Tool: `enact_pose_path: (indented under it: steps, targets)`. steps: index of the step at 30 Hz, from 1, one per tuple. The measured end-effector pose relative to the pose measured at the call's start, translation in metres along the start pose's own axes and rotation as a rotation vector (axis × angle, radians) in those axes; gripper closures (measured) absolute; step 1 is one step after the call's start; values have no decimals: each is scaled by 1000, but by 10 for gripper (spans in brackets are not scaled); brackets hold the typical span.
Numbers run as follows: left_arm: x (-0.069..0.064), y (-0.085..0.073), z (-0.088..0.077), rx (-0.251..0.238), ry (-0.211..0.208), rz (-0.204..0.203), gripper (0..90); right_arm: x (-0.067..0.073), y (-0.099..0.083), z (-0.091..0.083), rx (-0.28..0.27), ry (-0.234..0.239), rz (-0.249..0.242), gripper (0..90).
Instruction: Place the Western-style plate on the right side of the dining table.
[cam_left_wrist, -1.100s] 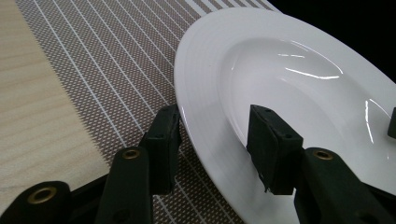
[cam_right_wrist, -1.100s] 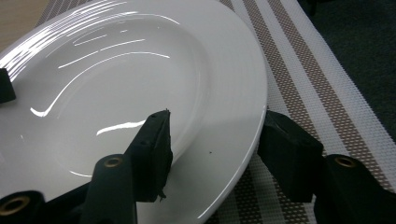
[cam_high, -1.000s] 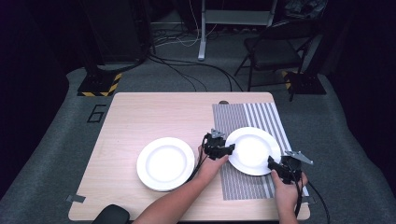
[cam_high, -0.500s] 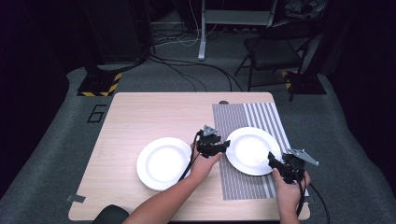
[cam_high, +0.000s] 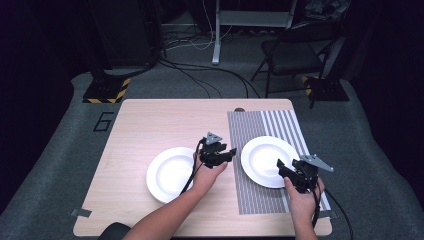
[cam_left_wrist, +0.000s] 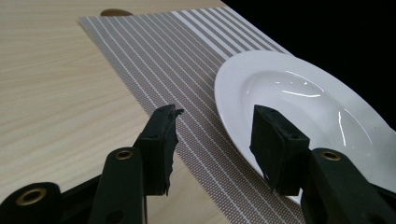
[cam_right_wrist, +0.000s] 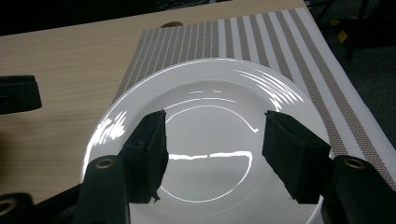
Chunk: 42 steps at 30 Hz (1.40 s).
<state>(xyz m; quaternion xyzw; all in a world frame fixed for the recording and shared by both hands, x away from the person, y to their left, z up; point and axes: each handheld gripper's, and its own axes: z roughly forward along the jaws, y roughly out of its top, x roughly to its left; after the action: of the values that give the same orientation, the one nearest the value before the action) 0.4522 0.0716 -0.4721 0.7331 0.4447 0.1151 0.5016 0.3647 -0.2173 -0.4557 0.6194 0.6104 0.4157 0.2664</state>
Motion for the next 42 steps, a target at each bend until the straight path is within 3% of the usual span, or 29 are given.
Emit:
enact_pose_path:
  steps: [3,11,13,22,27,32,42]
  targets:
    - [4,2,-9,-18,12,-12,505,8,4,0,-2,23,-21,393]
    - [16,8,-43,-58,43,0,507,28,14,6,5,66,-54,395]
    - [25,11,-58,-75,57,-5,508,40,17,10,14,91,-73,395]
    - [48,12,-96,-123,128,-23,510,72,22,11,29,159,-133,394]
    - [58,8,-112,-131,156,-20,510,81,19,9,36,196,-152,392]
    - [76,-2,-136,-121,222,-39,510,87,18,7,37,229,-167,391]
    - [102,-16,-174,-148,283,-81,510,88,9,5,43,261,-154,390]
